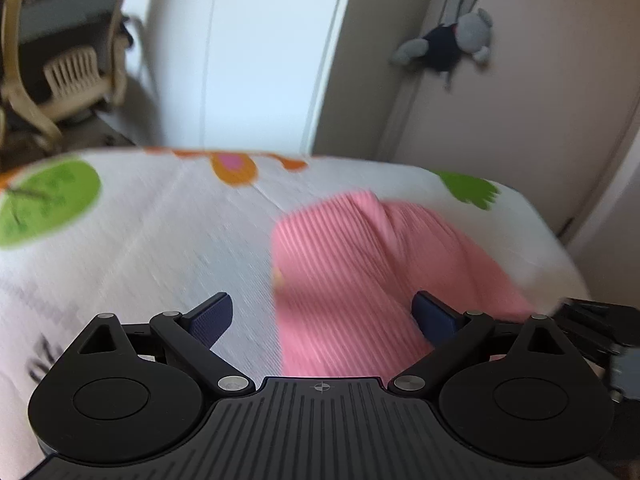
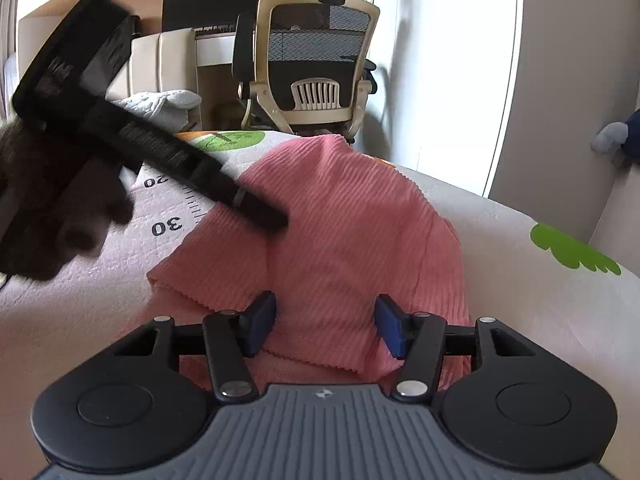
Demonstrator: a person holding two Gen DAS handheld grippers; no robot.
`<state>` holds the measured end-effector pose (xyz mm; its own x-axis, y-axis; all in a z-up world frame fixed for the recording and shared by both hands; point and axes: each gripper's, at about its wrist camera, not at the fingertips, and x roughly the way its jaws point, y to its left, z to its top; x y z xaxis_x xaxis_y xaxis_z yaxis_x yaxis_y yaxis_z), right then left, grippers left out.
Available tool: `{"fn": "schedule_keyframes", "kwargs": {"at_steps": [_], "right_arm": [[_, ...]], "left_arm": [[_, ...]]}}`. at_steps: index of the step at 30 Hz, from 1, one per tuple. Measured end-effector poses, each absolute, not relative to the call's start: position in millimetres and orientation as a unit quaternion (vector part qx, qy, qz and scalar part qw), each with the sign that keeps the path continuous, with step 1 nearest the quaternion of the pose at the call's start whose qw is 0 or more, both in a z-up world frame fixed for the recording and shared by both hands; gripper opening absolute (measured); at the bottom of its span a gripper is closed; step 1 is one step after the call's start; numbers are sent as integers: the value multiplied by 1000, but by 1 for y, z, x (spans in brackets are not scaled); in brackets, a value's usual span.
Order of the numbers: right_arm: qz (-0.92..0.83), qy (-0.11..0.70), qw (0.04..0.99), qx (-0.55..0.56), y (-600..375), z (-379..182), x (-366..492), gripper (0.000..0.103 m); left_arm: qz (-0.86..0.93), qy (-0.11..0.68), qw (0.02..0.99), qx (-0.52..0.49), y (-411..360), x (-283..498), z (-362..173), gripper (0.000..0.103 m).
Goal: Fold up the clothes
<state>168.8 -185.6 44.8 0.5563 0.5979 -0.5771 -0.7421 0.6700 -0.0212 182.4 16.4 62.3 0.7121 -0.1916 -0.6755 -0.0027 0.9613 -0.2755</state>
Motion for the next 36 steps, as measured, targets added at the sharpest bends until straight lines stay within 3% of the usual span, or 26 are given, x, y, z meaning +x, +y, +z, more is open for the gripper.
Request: {"fn": "schedule_keyframes", "kwargs": {"at_steps": [2,5,7,11,13,17,18,20,21,22,25,29,30,36], "right_arm": [[386,276,871,-129,-187,47,170,56],[402,294,860,-112,-197,57,178,58],[410,299,859,-62,-215,72,191,62],[364,288,886,22,-245,98,226,72],[349,300,886,48,-250,94,249,81],[322,372,863,114,-241,55,289,81],[315,387,857,128,-237,44,294,77],[337,379,852,130,-227,46,288,32],[357,365,849,133,-224,54,281,22],[371,351,850,132,-223,63,276,19],[365,328,866,100,-225,79,266,17],[269,364,891,-8,-233,50,276,17],[261,361,895,-21,-237,42,275,11],[268,341,900,-50,-247,38,260,16]], "left_arm": [[-91,397,899,-159,12,179,49,99],[-100,381,912,-114,-5,169,44,98],[-101,386,907,-134,-2,168,44,88],[-102,386,907,-134,-1,170,42,88],[-102,384,908,-130,-4,171,40,89],[-100,382,911,-121,-10,169,39,91],[-101,382,911,-120,-10,170,38,91],[-103,381,911,-120,-7,168,39,91],[-104,381,911,-120,-6,167,39,91],[-106,380,911,-120,-5,166,39,91],[-111,377,912,-118,-6,165,39,94],[-112,371,914,-117,-7,163,37,94],[-112,370,915,-118,-7,162,37,94],[-123,380,900,-175,10,160,40,94]]}}
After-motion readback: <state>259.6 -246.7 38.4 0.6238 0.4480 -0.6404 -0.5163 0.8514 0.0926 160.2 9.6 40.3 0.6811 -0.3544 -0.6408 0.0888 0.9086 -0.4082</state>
